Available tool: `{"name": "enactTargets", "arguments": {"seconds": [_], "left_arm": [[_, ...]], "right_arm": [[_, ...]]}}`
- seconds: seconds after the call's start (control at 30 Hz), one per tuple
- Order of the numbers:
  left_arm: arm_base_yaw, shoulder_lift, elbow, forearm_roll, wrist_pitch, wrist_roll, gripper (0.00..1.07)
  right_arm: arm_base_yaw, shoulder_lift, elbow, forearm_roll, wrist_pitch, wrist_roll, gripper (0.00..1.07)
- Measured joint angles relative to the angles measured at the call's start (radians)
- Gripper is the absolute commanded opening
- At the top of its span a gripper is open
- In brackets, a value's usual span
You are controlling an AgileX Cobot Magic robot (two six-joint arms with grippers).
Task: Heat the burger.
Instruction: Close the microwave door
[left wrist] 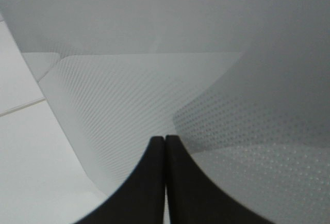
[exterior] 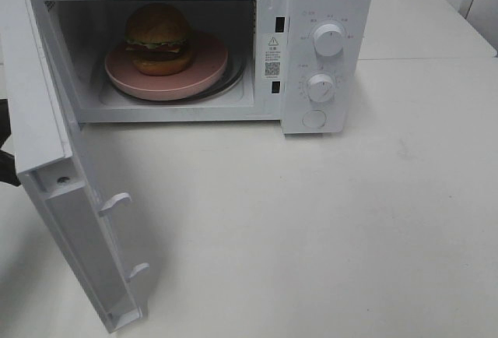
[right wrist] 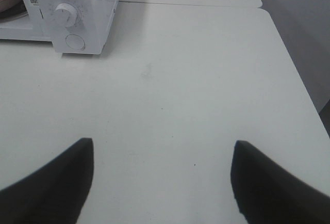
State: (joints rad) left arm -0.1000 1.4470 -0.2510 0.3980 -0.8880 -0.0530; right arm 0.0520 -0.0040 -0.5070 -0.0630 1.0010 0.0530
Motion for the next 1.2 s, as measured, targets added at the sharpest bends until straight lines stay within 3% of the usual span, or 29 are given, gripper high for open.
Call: {"name": "enactTargets", "arguments": {"seconds": [0.2,0.4,0.6,1.2], "left_arm": [[0.000,0.025,-0.031,0.095,-0.026,-0.052,0.00],[-0.014,0.077,-0.035,0.105,-0.058,-0.069,0.00],[-0.089,0.149,-0.096,0.106,-0.060,-0.072,0.00],[-0.262,0.276,-0.336,-0.012,0.000,-0.073,0.00]], "right_arm": [[0.000,0.000,0.000,0.000,0.000,0.000,0.73],[0.000,0.000,0.000,0.000,0.000,0.000,0.73],[0.000,0.000,0.000,0.000,0.001,0.000,0.73],[0.000,0.000,0.000,0.000,0.001,0.000,0.73]]}}
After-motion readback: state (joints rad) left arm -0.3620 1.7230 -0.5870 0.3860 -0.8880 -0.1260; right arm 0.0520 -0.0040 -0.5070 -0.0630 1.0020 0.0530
